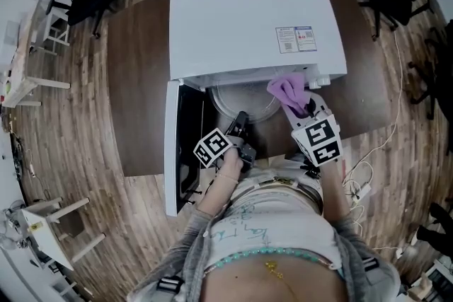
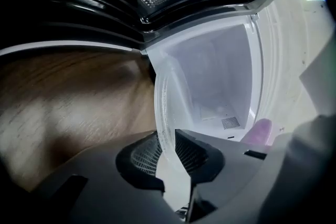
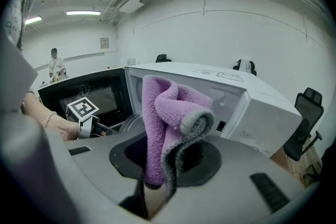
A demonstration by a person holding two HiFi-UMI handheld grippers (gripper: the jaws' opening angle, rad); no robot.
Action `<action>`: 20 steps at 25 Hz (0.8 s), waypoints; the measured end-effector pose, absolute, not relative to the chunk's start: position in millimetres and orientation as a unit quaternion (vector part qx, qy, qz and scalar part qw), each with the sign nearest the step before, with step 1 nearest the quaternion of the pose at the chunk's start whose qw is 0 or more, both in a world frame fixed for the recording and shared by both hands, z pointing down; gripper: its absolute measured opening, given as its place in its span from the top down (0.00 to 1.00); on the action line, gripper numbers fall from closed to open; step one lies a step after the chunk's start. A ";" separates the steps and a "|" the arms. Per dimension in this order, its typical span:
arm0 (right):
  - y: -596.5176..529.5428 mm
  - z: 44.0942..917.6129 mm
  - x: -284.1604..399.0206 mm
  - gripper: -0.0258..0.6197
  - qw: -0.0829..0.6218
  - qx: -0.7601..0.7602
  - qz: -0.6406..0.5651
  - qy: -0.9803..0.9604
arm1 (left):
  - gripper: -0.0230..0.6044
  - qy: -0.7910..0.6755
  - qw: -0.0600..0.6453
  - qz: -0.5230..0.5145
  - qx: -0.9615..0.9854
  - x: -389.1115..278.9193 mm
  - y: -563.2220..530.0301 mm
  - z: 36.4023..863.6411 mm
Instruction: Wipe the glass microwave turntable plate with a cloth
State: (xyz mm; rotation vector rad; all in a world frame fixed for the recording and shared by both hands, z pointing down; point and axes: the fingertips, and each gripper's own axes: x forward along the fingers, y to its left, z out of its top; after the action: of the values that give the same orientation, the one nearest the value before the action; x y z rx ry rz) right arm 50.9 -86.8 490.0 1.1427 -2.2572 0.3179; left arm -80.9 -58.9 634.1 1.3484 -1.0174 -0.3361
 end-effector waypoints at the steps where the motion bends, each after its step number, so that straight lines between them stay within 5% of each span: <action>1: -86.9 491.6 48.8 0.79 0.295 0.427 0.120 -0.846 | 0.83 -0.449 0.653 -0.148 0.592 -82.6 -55.3 636.5; 20: -96.9 532.6 8.8 0.79 0.363 0.395 0.119 -0.836 | 0.83 -0.424 0.674 -0.130 0.591 -88.2 -45.6 652.4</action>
State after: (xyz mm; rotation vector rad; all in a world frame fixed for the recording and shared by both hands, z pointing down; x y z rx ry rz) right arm 8.8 -96.9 532.6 1.0171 -2.1516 0.3071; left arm -88.2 -45.6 652.4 1.3295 -0.9536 -0.2919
